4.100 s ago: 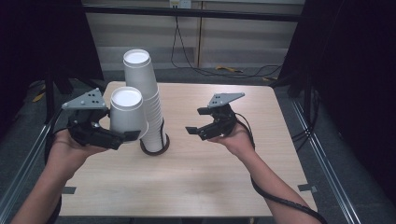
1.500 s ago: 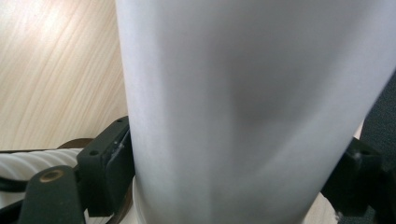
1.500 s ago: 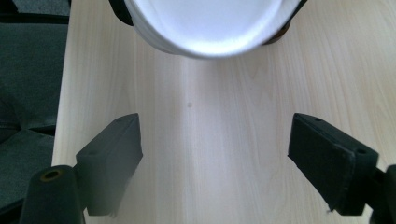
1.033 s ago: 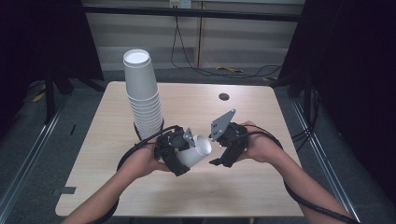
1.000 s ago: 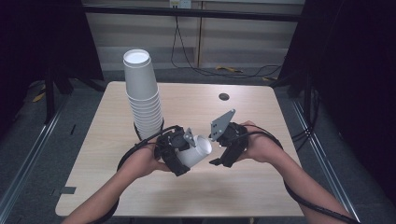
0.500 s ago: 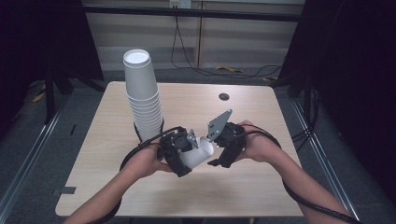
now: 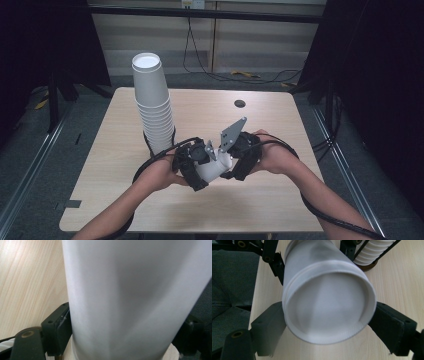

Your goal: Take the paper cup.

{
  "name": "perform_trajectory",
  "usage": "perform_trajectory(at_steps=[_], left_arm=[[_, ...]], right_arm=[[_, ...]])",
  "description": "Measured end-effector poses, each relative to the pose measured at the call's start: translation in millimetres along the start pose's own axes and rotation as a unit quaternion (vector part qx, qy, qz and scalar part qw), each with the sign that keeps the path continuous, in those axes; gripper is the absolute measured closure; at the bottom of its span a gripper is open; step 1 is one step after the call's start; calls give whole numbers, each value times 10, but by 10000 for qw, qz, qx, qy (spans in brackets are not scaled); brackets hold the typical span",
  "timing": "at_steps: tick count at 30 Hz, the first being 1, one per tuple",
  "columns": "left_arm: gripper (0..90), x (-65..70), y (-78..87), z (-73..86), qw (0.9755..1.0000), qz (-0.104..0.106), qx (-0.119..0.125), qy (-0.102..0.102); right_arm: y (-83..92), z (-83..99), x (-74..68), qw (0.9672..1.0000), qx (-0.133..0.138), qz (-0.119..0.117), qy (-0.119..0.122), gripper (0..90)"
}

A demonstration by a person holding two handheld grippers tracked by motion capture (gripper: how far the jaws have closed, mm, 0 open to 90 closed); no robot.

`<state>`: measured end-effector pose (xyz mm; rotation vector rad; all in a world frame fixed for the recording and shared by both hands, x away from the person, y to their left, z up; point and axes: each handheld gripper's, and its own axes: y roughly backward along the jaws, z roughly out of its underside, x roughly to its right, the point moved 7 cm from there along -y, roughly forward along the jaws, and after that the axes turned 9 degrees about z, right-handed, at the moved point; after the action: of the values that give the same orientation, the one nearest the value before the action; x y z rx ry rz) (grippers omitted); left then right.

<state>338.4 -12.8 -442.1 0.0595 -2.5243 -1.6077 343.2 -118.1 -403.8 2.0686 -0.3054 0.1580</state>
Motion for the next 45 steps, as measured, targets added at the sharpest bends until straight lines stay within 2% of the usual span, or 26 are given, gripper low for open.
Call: perform_trajectory(at_steps=[4, 11, 15, 16, 18, 23, 25, 29, 33, 37, 40, 42, 43, 45], left_arm=[[173, 2, -11, -17, 10000, -9, -49, -47], [173, 15, -35, -35, 10000, 40, -4, -6], [173, 19, -60, -47, 10000, 2, 14, -44], [173, 23, -54, -46, 9999, 83, -56, -79], [173, 26, -57, -47, 9999, 39, -90, -103], [174, 37, -60, -40, 9999, 98, -31, -128], [177, 38, -67, -36, 9998, 27, -60, -193], [178, 57, -75, -46, 9998, 72, -6, -195], [174, 63, -74, -67, 9994, 105, 9, -325], [176, 70, -85, -77, 9993, 122, -9, -360], [164, 51, -93, -75, 9989, 139, 111, -435], [159, 59, -92, -73, 9989, 187, 191, -381], [157, 72, -106, -82, 9989, 175, 326, -286], [155, 74, -92, -75, 9987, 223, 358, -291]], right_arm=[[-22, -20, -21, 10000, -20, -32, 11, 156], [-65, -57, -45, 9999, 30, -130, 21, 163], [-77, -79, -68, 9998, 21, -197, 65, 178], [-82, -85, -75, 9997, 21, -218, 81, 179], [-96, -94, -83, 9997, 27, -234, 65, 187], [-108, -83, -93, 9995, 89, -294, 39, 220], [-105, -79, -99, 9995, 104, -280, 35, 234], [-91, -67, -104, 9993, 107, -356, 17, 249], [-61, -44, -99, 9991, 133, -406, 21, 259], [-45, -25, -106, 9991, 121, -411, 31, 266], [-46, -9, -111, 9991, 120, -402, -38, 266], [-41, -1, -113, 9990, 147, -422, -63, 266], [-39, 3, -112, 9991, 147, -406, -60, 266], [-37, 1, -109, 9989, 168, -415, -100, 265]])
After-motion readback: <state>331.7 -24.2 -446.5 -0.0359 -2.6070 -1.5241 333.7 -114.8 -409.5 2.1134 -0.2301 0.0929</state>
